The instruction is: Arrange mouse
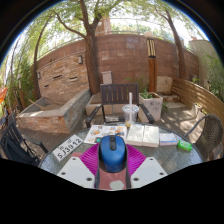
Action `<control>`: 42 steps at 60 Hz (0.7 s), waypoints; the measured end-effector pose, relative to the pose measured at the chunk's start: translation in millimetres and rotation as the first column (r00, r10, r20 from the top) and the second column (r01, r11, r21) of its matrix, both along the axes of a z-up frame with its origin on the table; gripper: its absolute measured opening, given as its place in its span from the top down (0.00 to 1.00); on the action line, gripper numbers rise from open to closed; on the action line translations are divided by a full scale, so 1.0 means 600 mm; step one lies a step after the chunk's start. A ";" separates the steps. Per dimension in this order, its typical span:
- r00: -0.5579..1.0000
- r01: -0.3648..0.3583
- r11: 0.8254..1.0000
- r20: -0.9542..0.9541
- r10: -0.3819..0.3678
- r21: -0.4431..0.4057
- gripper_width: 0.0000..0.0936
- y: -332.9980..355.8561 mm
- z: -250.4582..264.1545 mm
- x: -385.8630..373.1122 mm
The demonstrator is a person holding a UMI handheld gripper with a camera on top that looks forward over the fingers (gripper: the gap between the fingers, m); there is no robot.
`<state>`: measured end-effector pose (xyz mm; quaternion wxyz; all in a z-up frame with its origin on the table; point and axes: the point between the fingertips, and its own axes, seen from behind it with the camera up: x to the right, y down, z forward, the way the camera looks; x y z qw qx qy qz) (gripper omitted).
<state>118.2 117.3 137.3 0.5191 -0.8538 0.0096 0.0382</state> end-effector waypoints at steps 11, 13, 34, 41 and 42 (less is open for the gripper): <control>0.998 -0.044 0.978 0.028 0.051 -0.204 0.52 -0.013 -0.219 -0.081; 0.998 -0.062 0.974 0.014 0.067 -0.218 0.48 -0.013 -0.228 -0.092; 0.991 0.012 0.990 0.133 0.007 -0.138 0.10 -0.135 0.011 -0.079; 0.989 0.034 0.992 0.149 -0.016 -0.120 0.09 -0.210 0.095 -0.089; 0.989 0.035 0.992 0.149 -0.017 -0.119 0.09 -0.218 0.104 -0.089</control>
